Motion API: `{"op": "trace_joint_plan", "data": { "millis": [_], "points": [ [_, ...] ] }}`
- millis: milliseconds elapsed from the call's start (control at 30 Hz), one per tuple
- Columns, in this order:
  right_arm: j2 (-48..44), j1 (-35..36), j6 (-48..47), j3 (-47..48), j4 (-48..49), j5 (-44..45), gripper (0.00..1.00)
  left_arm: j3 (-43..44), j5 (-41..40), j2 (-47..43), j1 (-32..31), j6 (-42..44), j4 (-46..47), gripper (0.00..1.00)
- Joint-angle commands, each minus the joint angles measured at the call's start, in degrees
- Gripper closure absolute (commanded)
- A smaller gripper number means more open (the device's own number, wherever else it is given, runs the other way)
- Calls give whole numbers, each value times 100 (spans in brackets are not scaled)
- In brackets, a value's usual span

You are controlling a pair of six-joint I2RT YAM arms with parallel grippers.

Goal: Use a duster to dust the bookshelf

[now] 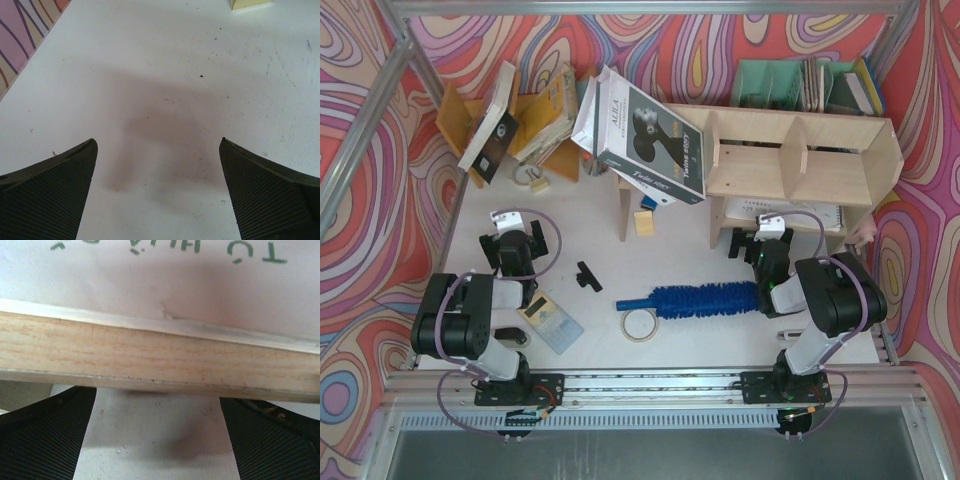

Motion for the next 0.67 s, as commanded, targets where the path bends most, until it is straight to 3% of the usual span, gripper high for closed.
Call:
{"op": "trace_joint_plan", "data": {
  "millis": [0,633],
  "points": [
    [45,-38,44,180,197,39,1,-53,-11,-3,17,-73,189,2],
    [37,-38,38,219,99,46,1,-63,20,7,17,-75,220,2]
  ]
}}
